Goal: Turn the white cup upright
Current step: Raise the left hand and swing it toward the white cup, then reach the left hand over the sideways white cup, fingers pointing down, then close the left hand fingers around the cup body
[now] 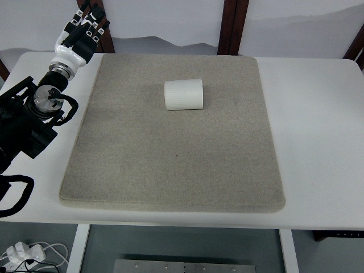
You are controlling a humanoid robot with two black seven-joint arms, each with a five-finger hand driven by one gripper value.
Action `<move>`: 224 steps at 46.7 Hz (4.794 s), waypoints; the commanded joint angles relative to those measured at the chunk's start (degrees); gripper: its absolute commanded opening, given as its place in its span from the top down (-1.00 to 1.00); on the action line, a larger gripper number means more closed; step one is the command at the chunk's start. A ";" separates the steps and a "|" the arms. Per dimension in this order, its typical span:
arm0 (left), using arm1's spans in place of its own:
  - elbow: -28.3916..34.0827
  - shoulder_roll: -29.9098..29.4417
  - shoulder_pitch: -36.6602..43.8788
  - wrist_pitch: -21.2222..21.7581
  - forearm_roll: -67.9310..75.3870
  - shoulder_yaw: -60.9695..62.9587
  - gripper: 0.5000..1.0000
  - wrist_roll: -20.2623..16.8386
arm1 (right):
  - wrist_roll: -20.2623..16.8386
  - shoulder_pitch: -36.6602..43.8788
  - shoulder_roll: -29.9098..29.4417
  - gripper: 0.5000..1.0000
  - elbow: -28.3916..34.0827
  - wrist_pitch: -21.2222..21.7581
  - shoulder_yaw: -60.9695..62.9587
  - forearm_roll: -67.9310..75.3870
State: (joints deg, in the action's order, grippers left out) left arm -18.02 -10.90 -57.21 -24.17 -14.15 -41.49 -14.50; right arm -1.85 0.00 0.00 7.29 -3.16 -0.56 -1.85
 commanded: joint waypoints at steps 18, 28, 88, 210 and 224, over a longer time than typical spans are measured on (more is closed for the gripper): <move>0.79 0.00 -0.36 0.79 -0.09 -0.08 -0.99 -0.09 | 0.00 0.00 0.00 -0.81 0.01 0.00 -0.06 0.00; 0.36 -0.61 -0.80 0.70 0.88 1.15 -0.98 -0.17 | 0.00 0.00 0.00 -0.81 0.01 0.00 -0.06 0.00; -27.06 -11.60 -13.80 1.58 63.46 17.05 -0.96 1.23 | 0.00 0.00 0.00 -0.81 0.01 0.00 -0.06 0.00; -14.59 7.91 -21.72 9.75 63.19 43.69 -0.91 24.79 | 0.00 0.00 0.00 -0.81 0.01 0.00 -0.06 0.00; -12.04 9.93 -21.19 9.67 63.19 43.60 -0.84 24.08 | 0.00 0.00 0.00 -0.81 -0.08 0.00 -0.06 0.00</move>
State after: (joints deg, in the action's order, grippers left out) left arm -30.08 -1.02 -78.41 -14.50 49.05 2.17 9.67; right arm -1.84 0.00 0.00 7.28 -3.17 -0.60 -1.85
